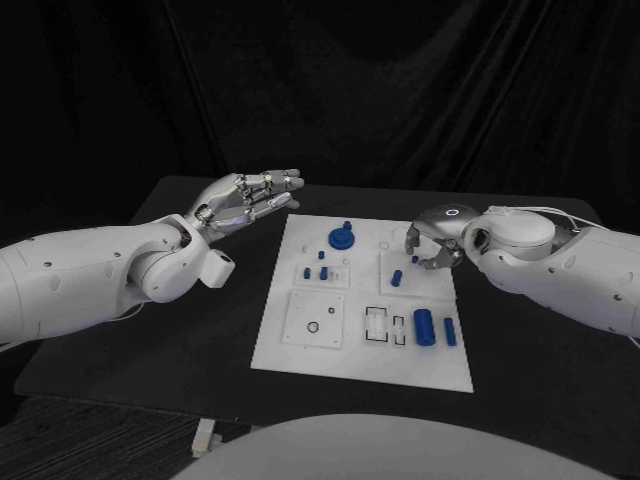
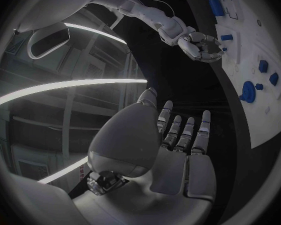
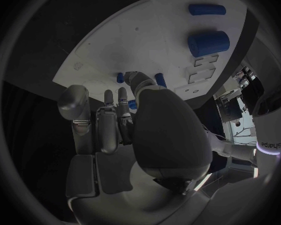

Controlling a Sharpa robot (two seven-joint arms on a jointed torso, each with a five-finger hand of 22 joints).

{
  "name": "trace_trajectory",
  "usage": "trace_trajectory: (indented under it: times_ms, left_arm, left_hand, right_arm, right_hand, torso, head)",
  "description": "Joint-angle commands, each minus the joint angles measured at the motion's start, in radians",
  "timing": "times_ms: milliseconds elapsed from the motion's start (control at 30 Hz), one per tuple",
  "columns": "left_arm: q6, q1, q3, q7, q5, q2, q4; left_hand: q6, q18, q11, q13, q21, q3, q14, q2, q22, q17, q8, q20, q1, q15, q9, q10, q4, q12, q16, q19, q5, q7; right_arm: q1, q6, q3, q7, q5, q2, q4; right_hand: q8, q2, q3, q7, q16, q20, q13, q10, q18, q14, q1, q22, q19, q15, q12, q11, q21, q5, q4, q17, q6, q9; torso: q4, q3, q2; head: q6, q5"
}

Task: Assemble the parts on the task board

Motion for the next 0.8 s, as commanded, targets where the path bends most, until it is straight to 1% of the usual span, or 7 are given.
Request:
trace_trajectory:
  times_ms: [33,500,567,600,633,667,800]
  left_arm:
    - [0.027,-0.001,0.001,0.135,0.010,0.002,-0.001]
    - [0.046,-0.005,0.001,0.121,0.010,0.006,-0.009]
    - [0.047,-0.006,0.001,0.119,0.010,0.006,-0.010]
    - [0.048,-0.007,0.001,0.118,0.010,0.007,-0.011]
    - [0.048,-0.007,0.001,0.118,0.010,0.007,-0.012]
    - [0.049,-0.008,0.001,0.117,0.010,0.007,-0.012]
    - [0.050,-0.010,0.001,0.115,0.010,0.008,-0.015]
  left_hand:
    - [-0.016,-0.003,0.006,-0.011,0.003,-0.038,0.000,0.000,0.005,-0.006,-0.012,0.002,0.012,0.007,-0.012,-0.005,0.002,0.021,0.021,0.020,0.015,-0.004]
    - [0.002,0.000,0.022,-0.009,0.008,-0.028,0.018,0.011,0.006,-0.003,-0.009,0.001,0.044,0.021,-0.010,0.002,-0.004,0.045,0.054,0.042,0.050,0.006]
    - [0.007,0.000,0.022,-0.009,0.009,-0.027,0.020,0.012,0.006,-0.003,-0.008,0.001,0.046,0.022,-0.010,0.003,-0.005,0.047,0.059,0.045,0.052,0.007]
    - [0.010,0.001,0.023,-0.009,0.010,-0.026,0.021,0.013,0.005,-0.002,-0.007,0.001,0.047,0.023,-0.009,0.003,-0.005,0.048,0.061,0.047,0.053,0.008]
    - [0.012,0.001,0.024,-0.009,0.010,-0.026,0.022,0.013,0.005,-0.002,-0.007,0.001,0.048,0.024,-0.009,0.003,-0.005,0.049,0.063,0.048,0.054,0.008]
    - [0.016,0.002,0.025,-0.009,0.011,-0.025,0.023,0.014,0.004,-0.002,-0.006,0.001,0.050,0.025,-0.008,0.004,-0.005,0.050,0.065,0.050,0.055,0.009]
    - [0.021,0.002,0.027,-0.009,0.012,-0.023,0.025,0.015,0.003,-0.002,-0.005,0.001,0.053,0.026,-0.008,0.004,-0.006,0.052,0.068,0.053,0.057,0.011]
  right_arm:
    - [-0.005,0.001,0.001,0.005,-0.001,0.005,-0.012]
    - [-0.027,0.000,0.001,0.032,0.033,0.023,-0.056]
    - [-0.028,-0.001,0.001,0.036,0.035,0.025,-0.058]
    - [-0.028,-0.002,0.001,0.039,0.039,0.026,-0.060]
    - [-0.028,-0.003,0.001,0.040,0.040,0.027,-0.061]
    - [-0.029,-0.003,0.001,0.043,0.045,0.028,-0.063]
    - [-0.030,-0.004,0.001,0.053,0.059,0.031,-0.069]
  right_hand:
    - [-0.009,0.002,0.032,0.000,-0.002,-0.002,-0.006,0.017,0.015,0.063,-0.014,0.123,0.010,-0.001,0.018,-0.003,-0.020,0.018,0.006,0.047,0.013,0.017]
    - [-0.013,0.011,0.082,0.008,0.001,-0.002,-0.010,0.051,0.014,0.065,-0.012,0.126,0.013,-0.001,0.026,-0.001,-0.012,0.037,-0.014,0.052,0.017,0.038]
    - [-0.015,0.012,0.093,0.013,0.001,-0.003,-0.013,0.061,0.013,0.065,-0.014,0.127,0.014,-0.001,0.024,-0.003,-0.007,0.037,-0.017,0.053,0.022,0.041]
    - [-0.016,0.013,0.106,0.020,0.001,-0.003,-0.017,0.076,0.013,0.065,-0.017,0.128,0.015,-0.002,0.023,-0.004,-0.004,0.036,-0.020,0.052,0.028,0.043]
    - [-0.016,0.013,0.106,0.020,0.001,-0.003,-0.017,0.076,0.013,0.065,-0.017,0.128,0.015,-0.002,0.023,-0.004,-0.004,0.036,-0.020,0.052,0.028,0.043]
    - [-0.018,0.014,0.120,0.029,0.001,-0.004,-0.022,0.095,0.013,0.065,-0.018,0.128,0.014,-0.004,0.021,-0.007,-0.003,0.031,-0.026,0.053,0.037,0.047]
    - [-0.023,0.015,0.144,0.045,0.002,-0.006,-0.037,0.136,0.012,0.065,-0.031,0.129,0.014,-0.005,0.010,-0.010,0.001,-0.002,-0.039,0.055,0.054,0.056]
  torso:
    - [-0.0002,0.0000,-0.001]
    - [0.0012,-0.0009,-0.001]
    - [0.0010,-0.0009,-0.001]
    - [0.0010,-0.0010,-0.001]
    - [0.0010,-0.0010,-0.002]
    - [0.0009,-0.0010,-0.002]
    - [0.0014,-0.0011,-0.001]
  head:
    - [0.000,-0.001]
    - [0.000,0.003]
    - [0.000,0.003]
    - [0.000,0.003]
    - [0.000,0.003]
    - [0.000,0.003]
    - [0.000,0.003]
